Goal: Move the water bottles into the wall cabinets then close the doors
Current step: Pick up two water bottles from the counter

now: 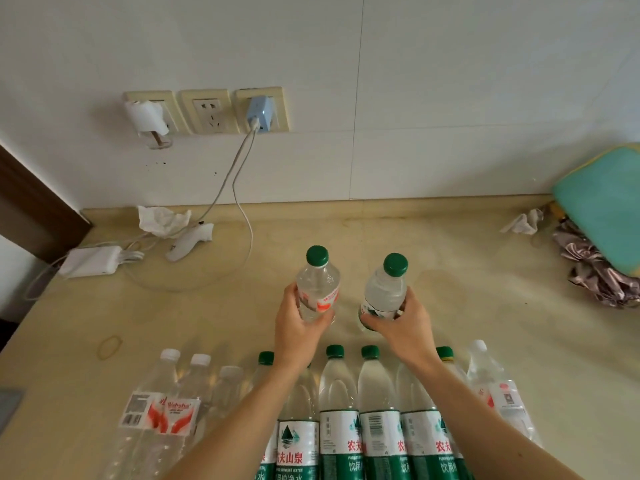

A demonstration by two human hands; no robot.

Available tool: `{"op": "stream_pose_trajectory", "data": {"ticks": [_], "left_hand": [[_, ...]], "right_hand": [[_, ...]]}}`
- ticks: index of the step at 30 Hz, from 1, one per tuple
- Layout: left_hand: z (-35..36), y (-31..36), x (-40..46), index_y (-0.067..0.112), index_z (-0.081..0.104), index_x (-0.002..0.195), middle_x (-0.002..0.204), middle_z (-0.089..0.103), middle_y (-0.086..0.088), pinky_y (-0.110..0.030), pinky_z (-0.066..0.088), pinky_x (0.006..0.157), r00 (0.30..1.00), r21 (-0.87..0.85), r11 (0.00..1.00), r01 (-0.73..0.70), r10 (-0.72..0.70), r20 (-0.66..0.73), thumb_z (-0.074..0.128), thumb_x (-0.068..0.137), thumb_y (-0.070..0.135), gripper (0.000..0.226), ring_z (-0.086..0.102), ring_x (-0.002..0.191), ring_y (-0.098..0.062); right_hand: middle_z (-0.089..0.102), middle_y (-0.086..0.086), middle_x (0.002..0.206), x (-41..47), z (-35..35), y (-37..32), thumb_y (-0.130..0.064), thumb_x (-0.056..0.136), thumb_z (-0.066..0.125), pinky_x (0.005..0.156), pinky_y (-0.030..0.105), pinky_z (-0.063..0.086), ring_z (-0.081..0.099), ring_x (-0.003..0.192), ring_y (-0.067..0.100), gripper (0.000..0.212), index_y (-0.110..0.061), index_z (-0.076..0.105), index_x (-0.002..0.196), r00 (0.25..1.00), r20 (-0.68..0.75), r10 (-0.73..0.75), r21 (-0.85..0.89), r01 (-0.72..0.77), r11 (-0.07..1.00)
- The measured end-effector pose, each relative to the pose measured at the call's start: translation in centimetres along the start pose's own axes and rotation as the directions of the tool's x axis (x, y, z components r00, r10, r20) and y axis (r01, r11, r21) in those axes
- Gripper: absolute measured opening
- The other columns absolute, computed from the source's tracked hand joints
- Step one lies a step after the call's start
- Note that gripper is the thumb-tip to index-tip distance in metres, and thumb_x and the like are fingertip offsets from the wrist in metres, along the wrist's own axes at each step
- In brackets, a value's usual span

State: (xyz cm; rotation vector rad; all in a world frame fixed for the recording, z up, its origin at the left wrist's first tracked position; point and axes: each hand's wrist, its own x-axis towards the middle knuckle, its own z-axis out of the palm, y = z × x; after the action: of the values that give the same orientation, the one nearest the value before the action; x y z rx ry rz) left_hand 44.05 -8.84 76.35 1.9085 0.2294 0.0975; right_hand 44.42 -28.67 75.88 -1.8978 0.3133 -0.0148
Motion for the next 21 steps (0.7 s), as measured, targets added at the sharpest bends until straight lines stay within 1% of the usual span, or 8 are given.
{"op": "stream_pose_trajectory", "data": {"ticks": [5,9,12,14,16,18,19,21], "left_hand": [[-2.5,4.1,-1.4,0.036,0.055,0.122,0.119,0.066,0.012,-0.028,0.050,0.098,0.990,-0.105,0.985,-0.138,0.141,0.014,0.088,0.077,0.023,0.058,0.062,0.112,-0.005],[-5.8,10.6,-2.2,0.034,0.058,0.125,0.121,0.066,0.015,-0.020,0.048,0.098,0.960,-0.236,0.932,-0.275,0.278,-0.018,0.087,0.079,0.024,0.056,0.061,0.114,0.001],[-8.9,16.6,-2.9,0.036,0.058,0.126,0.116,0.067,0.024,-0.006,0.049,0.082,0.926,-0.311,0.876,-0.370,0.375,-0.043,0.086,0.078,0.030,0.056,0.061,0.107,0.010],[-11.1,20.9,-3.7,0.036,0.059,0.125,0.112,0.068,0.028,-0.003,0.048,0.074,0.891,-0.351,0.825,-0.442,0.449,-0.066,0.085,0.076,0.036,0.056,0.064,0.102,0.010],[-13.1,25.2,-4.6,0.035,0.062,0.119,0.109,0.071,0.026,-0.009,0.052,0.074,0.845,-0.381,0.763,-0.522,0.523,-0.112,0.084,0.076,0.038,0.048,0.067,0.097,0.005],[-14.9,29.3,-5.7,0.039,0.064,0.111,0.106,0.073,0.020,-0.027,0.060,0.080,0.812,-0.388,0.722,-0.573,0.564,-0.150,0.085,0.078,0.039,0.039,0.070,0.095,-0.004],[-15.7,31.2,-6.3,0.039,0.065,0.111,0.107,0.073,0.017,-0.037,0.061,0.084,0.797,-0.395,0.702,-0.592,0.584,-0.156,0.084,0.080,0.040,0.037,0.071,0.097,-0.010],[-17.1,34.8,-7.4,0.039,0.065,0.115,0.110,0.073,0.013,-0.046,0.059,0.087,0.760,-0.418,0.654,-0.631,0.629,-0.164,0.082,0.082,0.041,0.037,0.072,0.099,-0.017]], "right_hand": [[0.072,-0.024,0.094,-2.7,-1.3,-5.0,-0.034,0.061,0.093,0.062,0.011,0.052,0.069,0.084,-0.003,0.053,-0.036,0.062,0.104,0.992,-0.108,-0.072,0.133,0.086,0.987],[0.075,-0.021,0.096,-5.3,-3.8,-12.1,-0.045,0.054,0.091,0.067,0.014,0.055,0.071,0.088,-0.002,0.062,-0.033,0.065,0.108,0.964,-0.171,-0.205,0.176,0.235,0.956],[0.077,-0.017,0.098,-7.9,-6.1,-17.7,-0.043,0.056,0.091,0.070,0.015,0.056,0.073,0.091,0.002,0.059,-0.029,0.069,0.108,0.921,-0.232,-0.312,0.194,0.358,0.913],[0.077,-0.017,0.098,-10.0,-7.7,-21.4,-0.046,0.057,0.091,0.068,0.014,0.055,0.073,0.090,0.001,0.056,-0.029,0.070,0.107,0.880,-0.276,-0.387,0.175,0.442,0.880],[0.077,-0.017,0.098,-11.9,-9.4,-25.2,-0.046,0.060,0.091,0.068,0.012,0.054,0.072,0.090,-0.001,0.054,-0.031,0.069,0.106,0.836,-0.311,-0.452,0.158,0.515,0.842],[0.077,-0.015,0.099,-13.7,-11.1,-29.1,-0.039,0.064,0.092,0.069,0.013,0.054,0.072,0.091,0.001,0.048,-0.033,0.069,0.106,0.796,-0.329,-0.508,0.166,0.579,0.798],[0.078,-0.012,0.099,-14.5,-11.8,-30.9,-0.036,0.066,0.092,0.069,0.014,0.055,0.073,0.092,0.004,0.047,-0.033,0.069,0.106,0.777,-0.334,-0.534,0.172,0.607,0.776],[0.078,-0.009,0.100,-15.9,-13.4,-34.5,-0.036,0.065,0.091,0.071,0.021,0.058,0.074,0.094,0.010,0.047,-0.033,0.070,0.106,0.735,-0.358,-0.577,0.172,0.659,0.733]]}}
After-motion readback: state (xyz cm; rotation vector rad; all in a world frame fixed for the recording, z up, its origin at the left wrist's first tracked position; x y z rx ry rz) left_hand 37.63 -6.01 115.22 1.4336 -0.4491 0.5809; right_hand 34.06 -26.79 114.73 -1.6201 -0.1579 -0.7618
